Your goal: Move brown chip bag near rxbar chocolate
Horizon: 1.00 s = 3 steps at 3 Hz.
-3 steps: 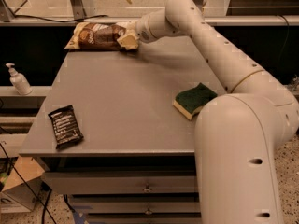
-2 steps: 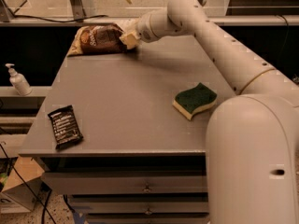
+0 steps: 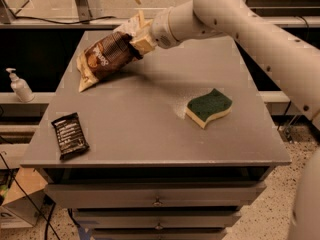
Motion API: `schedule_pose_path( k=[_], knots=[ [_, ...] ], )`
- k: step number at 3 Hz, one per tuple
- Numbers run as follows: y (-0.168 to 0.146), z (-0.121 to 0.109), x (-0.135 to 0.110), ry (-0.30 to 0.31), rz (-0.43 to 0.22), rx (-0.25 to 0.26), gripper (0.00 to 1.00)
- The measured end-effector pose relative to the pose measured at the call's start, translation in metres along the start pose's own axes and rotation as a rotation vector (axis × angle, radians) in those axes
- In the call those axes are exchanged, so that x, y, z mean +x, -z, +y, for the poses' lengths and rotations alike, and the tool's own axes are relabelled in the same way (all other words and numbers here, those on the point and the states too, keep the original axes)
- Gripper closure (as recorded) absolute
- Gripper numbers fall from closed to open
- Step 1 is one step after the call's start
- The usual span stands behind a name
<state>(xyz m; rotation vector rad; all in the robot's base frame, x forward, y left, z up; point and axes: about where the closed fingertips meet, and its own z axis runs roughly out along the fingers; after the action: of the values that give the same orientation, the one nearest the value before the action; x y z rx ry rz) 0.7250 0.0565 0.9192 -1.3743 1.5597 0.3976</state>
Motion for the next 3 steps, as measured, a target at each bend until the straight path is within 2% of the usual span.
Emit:
schedule_pose_path(
  k=[1,2,3],
  knots=[
    [0.033,0.05,-0.006,0.024,-0.008,-0.097,1.0],
    [0.055,0.093,0.004,0.004,-0.005,-0.223,1.0],
    [0.065,0.12,0.018,-0.009,0.012,-0.331,0.82]
  ],
)
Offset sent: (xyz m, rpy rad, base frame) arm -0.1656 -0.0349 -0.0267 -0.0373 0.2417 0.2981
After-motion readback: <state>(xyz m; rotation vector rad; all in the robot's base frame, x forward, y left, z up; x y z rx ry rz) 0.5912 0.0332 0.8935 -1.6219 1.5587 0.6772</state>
